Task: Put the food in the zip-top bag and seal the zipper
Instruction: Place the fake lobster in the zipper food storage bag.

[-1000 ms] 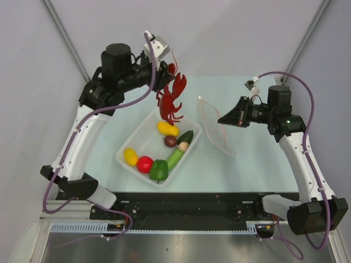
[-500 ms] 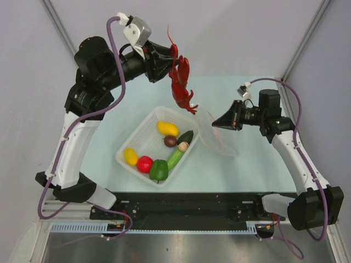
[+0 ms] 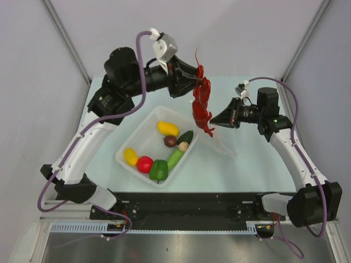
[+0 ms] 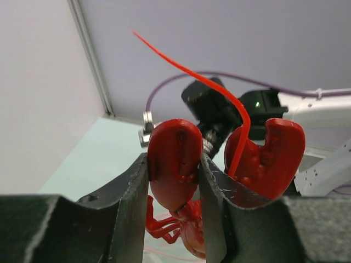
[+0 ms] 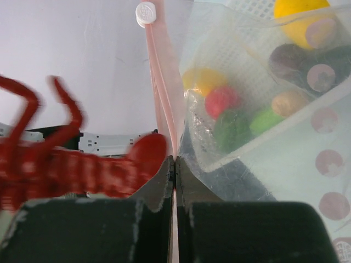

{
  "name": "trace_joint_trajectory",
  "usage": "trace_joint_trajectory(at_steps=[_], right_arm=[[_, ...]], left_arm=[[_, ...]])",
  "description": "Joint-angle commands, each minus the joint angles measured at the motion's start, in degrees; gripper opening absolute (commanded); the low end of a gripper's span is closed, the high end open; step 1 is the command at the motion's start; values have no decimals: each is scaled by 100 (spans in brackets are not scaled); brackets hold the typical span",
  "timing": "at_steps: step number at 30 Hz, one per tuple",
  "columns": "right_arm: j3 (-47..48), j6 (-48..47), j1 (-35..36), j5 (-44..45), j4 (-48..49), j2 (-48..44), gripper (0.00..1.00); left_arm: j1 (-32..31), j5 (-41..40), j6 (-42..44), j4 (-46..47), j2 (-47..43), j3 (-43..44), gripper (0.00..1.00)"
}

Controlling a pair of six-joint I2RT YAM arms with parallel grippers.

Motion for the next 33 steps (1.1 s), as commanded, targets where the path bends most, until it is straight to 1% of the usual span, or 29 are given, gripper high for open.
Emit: trace_joint_trajectory(at_steps=[1,4,5,7,9,12,13,14,16,17,18,22,26,29,33], right_arm=[[256,118,-26,-253,171,-199,0],[213,275,-18,-375,249,-295,0],[195,320,-18,-428,285,-304,0],[169,425,8,-525,355,-322,0],[151,461,43,-560,382,-340,0],[46,767,96,-683,662,-340,0],[11,925,105,-779,924,-314,0],[-59,1179,123,-832,1048,-313,0],[-95,1383,123,-973,1233,-322,0],[-130,1540,123,-1026,1252,-322,0],[-139,1577,123,-1122,1269,-339,0],[-113,1682,132,-1281,1243,-401,0],[-104,1779,114,-1404,1225,-489,0],[-104,1840,123,-1526,1199,-550,0],[-165,2261,132,-1729,1409,-568,0]], left_arm=[[-53,71,-34,620,-175,-558,0],[-54,53,194,909,-351,-1041,0],[-80,-34,196,1033,-438,-1399,0],[-97,-157,432,1366,-623,-1700,0],[-106,-263,442,1543,-702,-1973,0],[-141,-325,442,1973,-834,-2350,0],[-168,-325,520,2253,-930,-2482,0],[-229,-316,599,2369,-1001,-2771,0],[-386,-325,932,2834,-1176,-3053,0],[-466,-334,1108,2888,-1230,-3272,0],[-554,-403,1484,2932,-1265,-3388,0],[-923,-395,2303,3239,-1467,-3950,0],[-1082,-492,2945,3346,-1520,-4442,0],[-1196,-632,3533,3329,-1477,-4619,0],[-1345,-852,4000,3319,-1476,-4838,0]])
